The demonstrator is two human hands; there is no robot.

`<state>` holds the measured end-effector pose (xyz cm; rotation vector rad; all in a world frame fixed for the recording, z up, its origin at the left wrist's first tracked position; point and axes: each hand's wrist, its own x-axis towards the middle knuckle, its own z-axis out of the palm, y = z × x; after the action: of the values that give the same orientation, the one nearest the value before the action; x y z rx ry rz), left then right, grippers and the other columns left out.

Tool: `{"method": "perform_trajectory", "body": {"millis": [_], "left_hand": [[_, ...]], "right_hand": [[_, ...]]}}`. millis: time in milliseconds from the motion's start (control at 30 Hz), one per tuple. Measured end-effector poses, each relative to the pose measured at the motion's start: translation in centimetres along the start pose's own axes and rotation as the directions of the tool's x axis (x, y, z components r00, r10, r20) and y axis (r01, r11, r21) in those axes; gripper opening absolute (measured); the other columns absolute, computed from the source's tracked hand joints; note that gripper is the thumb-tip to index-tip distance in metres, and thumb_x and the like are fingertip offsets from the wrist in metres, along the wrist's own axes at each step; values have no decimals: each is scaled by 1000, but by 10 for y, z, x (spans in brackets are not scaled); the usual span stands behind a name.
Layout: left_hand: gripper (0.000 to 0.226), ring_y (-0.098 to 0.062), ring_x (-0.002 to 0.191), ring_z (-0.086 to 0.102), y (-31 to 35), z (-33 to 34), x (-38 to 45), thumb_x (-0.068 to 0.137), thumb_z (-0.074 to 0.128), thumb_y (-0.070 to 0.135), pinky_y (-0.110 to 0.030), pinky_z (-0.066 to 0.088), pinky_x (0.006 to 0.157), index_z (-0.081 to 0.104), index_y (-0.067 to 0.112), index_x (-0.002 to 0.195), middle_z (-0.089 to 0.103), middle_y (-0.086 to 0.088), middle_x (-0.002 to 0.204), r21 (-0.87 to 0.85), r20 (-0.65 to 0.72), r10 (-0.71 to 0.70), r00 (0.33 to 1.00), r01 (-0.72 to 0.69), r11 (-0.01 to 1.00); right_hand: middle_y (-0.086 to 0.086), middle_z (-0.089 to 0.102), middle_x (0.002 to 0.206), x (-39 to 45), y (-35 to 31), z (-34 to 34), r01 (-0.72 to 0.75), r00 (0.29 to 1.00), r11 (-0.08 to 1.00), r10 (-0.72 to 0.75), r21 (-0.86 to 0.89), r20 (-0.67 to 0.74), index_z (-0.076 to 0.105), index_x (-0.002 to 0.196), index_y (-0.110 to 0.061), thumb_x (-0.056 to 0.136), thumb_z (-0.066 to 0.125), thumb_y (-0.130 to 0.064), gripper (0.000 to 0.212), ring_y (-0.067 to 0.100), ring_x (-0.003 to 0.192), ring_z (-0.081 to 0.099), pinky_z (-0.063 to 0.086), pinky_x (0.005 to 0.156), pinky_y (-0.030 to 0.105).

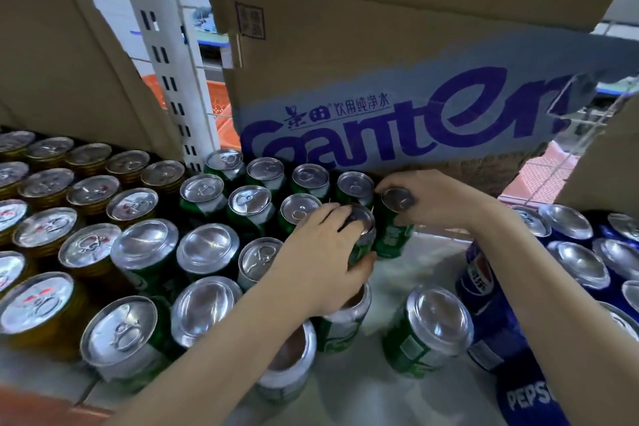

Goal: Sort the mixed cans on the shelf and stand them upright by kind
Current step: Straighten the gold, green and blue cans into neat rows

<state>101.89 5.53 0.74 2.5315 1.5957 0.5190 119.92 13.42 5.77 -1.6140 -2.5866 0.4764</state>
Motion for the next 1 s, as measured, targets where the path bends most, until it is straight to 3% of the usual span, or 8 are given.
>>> {"method": "perform_trajectory", "body": {"millis": [133, 233, 500, 800, 900, 1000], "left_hand": [[49, -28, 104, 61, 0, 4, -1, 79, 40, 42, -40, 49, 89, 69, 11, 103, 67, -8, 108, 31, -83, -1, 997, 3, 1000], [47, -29, 105, 60, 0, 7, -1, 80, 40, 41, -40, 50, 89, 69, 12, 104, 66, -7, 109, 37, -114, 10, 993, -6, 999], [47, -28, 107, 58, -1, 10, -1, 80, 40, 39, -39, 50, 90, 67, 11, 107, 65, -8, 111, 31, -129, 25, 991, -21, 999], [50, -30, 106, 58, -1, 8, 0, 80, 38, 41, -39, 49, 90, 67, 10, 106, 65, -9, 111, 29, -97, 26, 995, -24, 999], [55, -31, 112, 54, 0, 6, -1, 80, 34, 43, -41, 46, 93, 65, 9, 110, 63, -10, 115, 14, -87, 26, 996, -25, 1000], [59, -25, 126, 39, 0, 1, 1, 83, 28, 46, -39, 34, 106, 56, 12, 122, 52, -5, 130, 10, -16, 27, 999, -27, 1000]], "right_hand": [[6, 41, 130, -2, 5, 13, -37, 996, 999, 34, -33, -84, 48, 129, -17, 74, 72, -12, 61, 22, 118, 43, 36, 95, 25], [5, 35, 137, -5, 12, 28, -28, 994, 989, 13, -143, -106, 37, 138, -21, 73, 71, -14, 73, 27, 127, 35, 29, 106, 33], [11, 23, 136, -6, 6, 43, -106, 967, 986, 72, -129, -246, 35, 138, -22, 79, 66, -7, 69, 36, 124, 37, 40, 98, 37], [3, 33, 139, -5, 9, 43, -142, 959, 968, 84, -206, -269, 33, 141, -25, 77, 71, -19, 74, 29, 130, 31, 39, 103, 43], [7, 38, 139, -12, 9, 38, -130, 946, 986, 91, -107, -312, 36, 140, -19, 74, 73, -22, 75, 32, 132, 32, 34, 107, 44], [10, 41, 137, -32, 1, 28, -131, 899, 991, 109, -22, -424, 41, 136, -13, 78, 71, -22, 66, 32, 129, 35, 27, 106, 36]]}}
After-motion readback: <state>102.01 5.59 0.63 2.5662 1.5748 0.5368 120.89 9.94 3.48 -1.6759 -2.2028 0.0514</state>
